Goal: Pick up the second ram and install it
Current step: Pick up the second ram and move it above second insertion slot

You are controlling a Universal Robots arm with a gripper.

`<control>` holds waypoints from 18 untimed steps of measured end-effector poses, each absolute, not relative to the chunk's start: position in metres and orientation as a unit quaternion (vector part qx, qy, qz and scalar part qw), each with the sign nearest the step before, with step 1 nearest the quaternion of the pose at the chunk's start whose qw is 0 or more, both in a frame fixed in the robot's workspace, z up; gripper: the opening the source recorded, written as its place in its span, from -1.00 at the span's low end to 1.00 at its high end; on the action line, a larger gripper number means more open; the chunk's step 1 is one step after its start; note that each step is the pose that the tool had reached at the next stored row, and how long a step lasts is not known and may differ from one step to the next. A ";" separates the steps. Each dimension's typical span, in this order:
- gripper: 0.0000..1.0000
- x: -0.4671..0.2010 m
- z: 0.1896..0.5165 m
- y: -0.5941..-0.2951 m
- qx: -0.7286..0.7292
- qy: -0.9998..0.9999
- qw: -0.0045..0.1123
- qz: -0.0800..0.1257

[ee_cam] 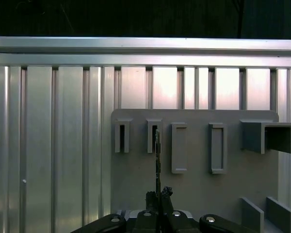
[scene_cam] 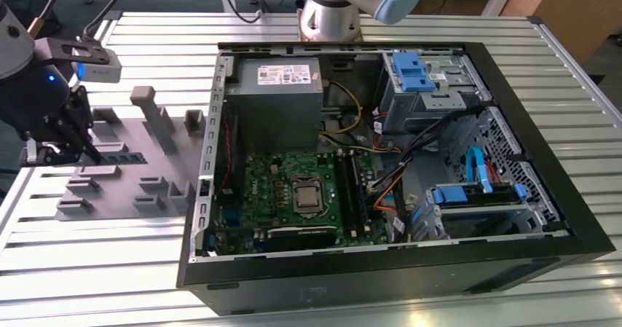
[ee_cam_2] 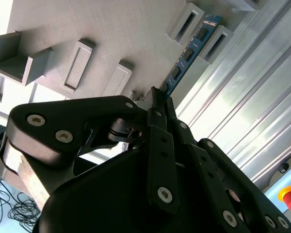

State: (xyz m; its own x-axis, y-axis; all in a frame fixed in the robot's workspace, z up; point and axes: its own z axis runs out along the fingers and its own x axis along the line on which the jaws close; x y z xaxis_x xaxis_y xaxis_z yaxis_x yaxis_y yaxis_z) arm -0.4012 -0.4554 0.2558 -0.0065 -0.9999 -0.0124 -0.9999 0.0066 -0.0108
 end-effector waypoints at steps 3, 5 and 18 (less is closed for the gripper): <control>-0.72 -0.401 0.256 -0.455 -0.705 0.709 0.008 0.001; -0.72 -0.401 0.256 -0.455 -0.705 0.709 0.008 0.001; -0.72 -0.401 0.267 -0.455 -0.705 0.709 0.008 0.001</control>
State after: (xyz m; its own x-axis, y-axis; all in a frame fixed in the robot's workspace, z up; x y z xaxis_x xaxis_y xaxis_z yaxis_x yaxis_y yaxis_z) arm -0.4012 -0.4553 0.2670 -0.0065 -0.9999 -0.0125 -0.9999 0.0066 -0.0108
